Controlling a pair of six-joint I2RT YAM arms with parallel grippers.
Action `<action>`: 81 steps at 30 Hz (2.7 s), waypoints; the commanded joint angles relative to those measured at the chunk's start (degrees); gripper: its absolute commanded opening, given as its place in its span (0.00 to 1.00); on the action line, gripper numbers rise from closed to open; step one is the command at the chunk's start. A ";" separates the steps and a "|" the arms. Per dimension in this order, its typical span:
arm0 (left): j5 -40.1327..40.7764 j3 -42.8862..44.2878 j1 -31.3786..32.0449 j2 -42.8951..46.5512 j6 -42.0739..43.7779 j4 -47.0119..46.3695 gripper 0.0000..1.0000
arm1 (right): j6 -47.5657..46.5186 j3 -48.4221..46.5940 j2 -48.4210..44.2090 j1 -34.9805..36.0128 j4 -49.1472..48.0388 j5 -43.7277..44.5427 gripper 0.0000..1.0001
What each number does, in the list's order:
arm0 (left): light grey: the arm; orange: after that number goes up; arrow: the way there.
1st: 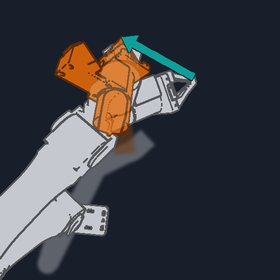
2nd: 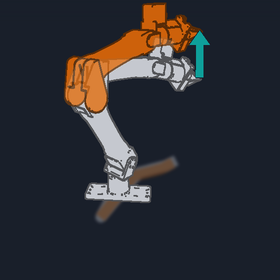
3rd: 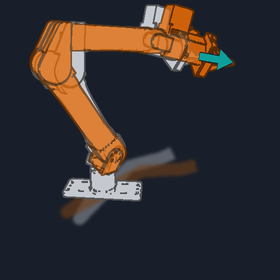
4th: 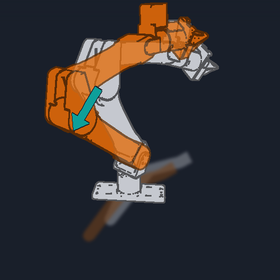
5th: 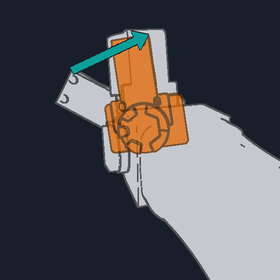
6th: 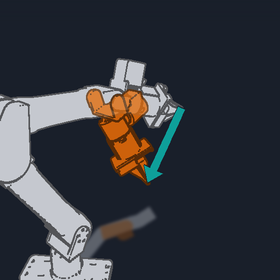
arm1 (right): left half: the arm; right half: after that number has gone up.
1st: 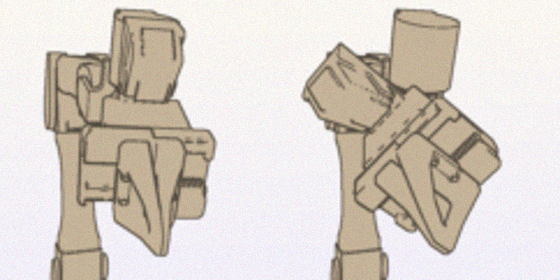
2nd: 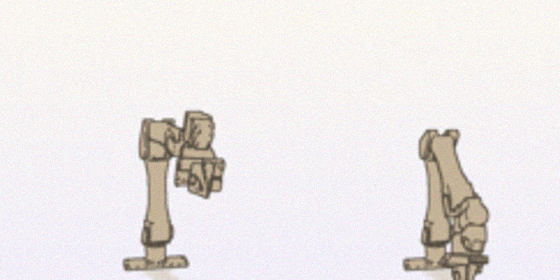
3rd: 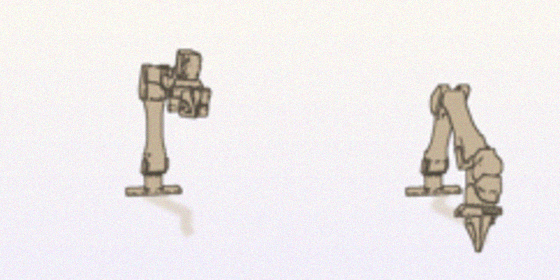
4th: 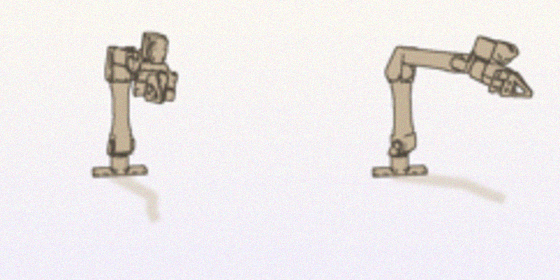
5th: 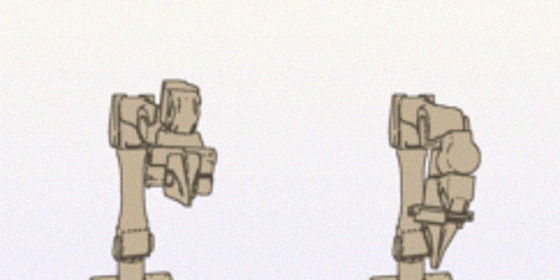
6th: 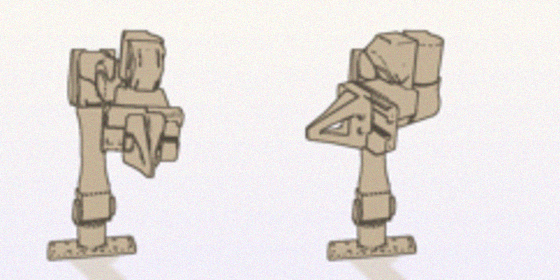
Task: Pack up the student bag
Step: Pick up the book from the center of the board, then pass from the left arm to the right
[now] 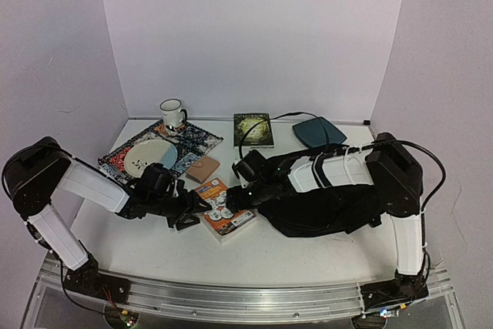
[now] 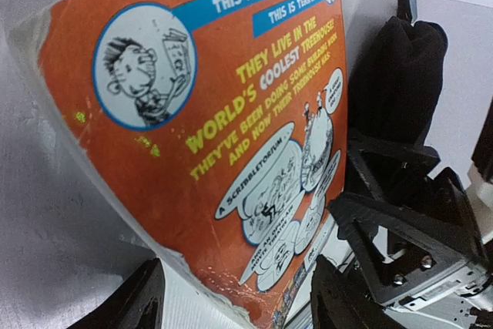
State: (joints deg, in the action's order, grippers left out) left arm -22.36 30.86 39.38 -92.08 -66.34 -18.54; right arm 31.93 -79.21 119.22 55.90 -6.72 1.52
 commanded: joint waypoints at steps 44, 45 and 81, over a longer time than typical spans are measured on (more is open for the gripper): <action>0.71 -1.85 0.53 6.00 -3.77 -6.93 0.17 | 11.80 16.10 -6.52 1.48 -15.71 -12.99 0.71; 0.91 -2.27 0.53 6.73 -3.80 -6.93 0.13 | 11.73 16.46 -7.20 1.43 -15.76 -12.42 0.72; -17.01 -4.23 0.45 21.67 -1.40 -22.64 0.00 | 15.58 21.86 -19.68 -7.73 -38.12 -34.03 0.84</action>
State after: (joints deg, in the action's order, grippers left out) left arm -32.58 22.32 39.72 -71.29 -70.17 -32.70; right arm 49.04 -54.52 102.73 49.29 -42.69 -28.66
